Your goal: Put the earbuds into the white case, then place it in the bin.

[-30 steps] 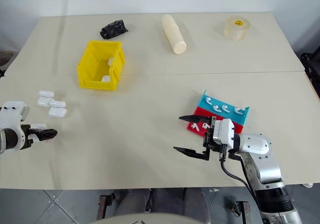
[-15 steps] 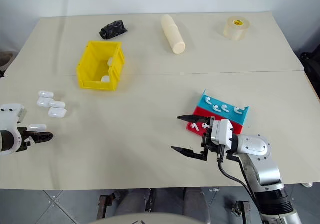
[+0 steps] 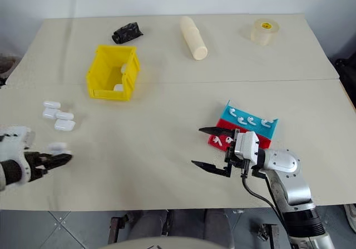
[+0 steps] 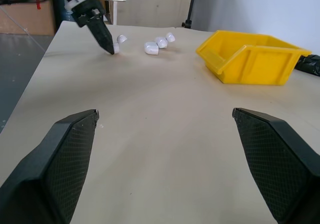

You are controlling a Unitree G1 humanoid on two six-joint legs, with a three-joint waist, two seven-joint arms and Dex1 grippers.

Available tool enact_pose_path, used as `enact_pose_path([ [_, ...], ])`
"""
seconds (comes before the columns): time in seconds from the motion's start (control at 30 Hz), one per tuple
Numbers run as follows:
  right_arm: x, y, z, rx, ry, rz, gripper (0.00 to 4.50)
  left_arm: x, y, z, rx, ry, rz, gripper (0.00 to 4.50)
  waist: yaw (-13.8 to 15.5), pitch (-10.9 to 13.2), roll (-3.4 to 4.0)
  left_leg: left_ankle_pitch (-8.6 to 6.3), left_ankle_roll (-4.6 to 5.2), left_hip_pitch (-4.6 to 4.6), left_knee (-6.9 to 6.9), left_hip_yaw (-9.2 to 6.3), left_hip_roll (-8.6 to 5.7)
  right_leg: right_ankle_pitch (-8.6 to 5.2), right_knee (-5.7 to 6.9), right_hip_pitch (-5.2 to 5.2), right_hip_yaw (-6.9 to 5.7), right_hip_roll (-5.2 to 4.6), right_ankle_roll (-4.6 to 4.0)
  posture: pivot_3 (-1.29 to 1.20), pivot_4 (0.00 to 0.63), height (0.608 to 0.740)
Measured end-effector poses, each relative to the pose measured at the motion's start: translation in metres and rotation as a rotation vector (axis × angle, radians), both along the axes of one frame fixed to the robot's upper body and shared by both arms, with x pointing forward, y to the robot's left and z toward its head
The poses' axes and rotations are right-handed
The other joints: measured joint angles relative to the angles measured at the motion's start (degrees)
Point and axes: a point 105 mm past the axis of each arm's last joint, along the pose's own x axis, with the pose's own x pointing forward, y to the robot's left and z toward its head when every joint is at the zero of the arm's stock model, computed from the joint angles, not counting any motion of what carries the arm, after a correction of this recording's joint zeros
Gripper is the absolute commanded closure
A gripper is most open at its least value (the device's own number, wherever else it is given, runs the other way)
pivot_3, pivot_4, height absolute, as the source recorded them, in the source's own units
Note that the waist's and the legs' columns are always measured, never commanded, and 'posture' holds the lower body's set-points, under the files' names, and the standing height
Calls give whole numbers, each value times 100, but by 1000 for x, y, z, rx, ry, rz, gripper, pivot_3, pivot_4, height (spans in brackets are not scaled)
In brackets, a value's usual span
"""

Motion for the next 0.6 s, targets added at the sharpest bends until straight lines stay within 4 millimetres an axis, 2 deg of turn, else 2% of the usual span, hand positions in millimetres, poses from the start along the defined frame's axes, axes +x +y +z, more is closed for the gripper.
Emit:
enact_pose_path([
  [0.13, 2, -13, 1, -22, -3, -49, 0, 5, -37, 22, -26, -242, -276, 1734, 81, 0, 0, 0, 0, 1, 12, -3, 0, 2, -5, 12, -10, 0, 2, 0, 150, 740],
  [0.27, 0, -34, -2, -56, 8, -132, 0, 20, -89, 46, -148, -528, -552, 1734, 166, -4, 8, 0, 2, 1, 19, -3, -4, 9, -9, 19, -14, -1, 4, 0, 150, 740],
  [0.37, -4, -48, 1, -75, 0, -203, 0, 25, -127, 47, -204, -640, -788, 1734, 151, -5, 8, -2, 6, 1, 19, 6, -8, 11, -9, 19, -10, -3, 8, 0, 150, 740],
  [0.5, -13, -63, 4, -95, -2, -288, 0, 34, -164, 45, -292, -758, -965, 1734, 125, -4, 4, -2, 7, 2, 19, 15, -7, 12, -6, 16, -10, 4, 11, 0, 150, 740],
  [0.6, -27, -77, 4, -111, 2, -378, 0, 42, -190, 51, -362, -880, -1081, 1734, 157, -4, 4, -1, 8, 1, 26, 16, -10, 14, -6, 19, -11, 5, 14, 0, 150, 740],
])
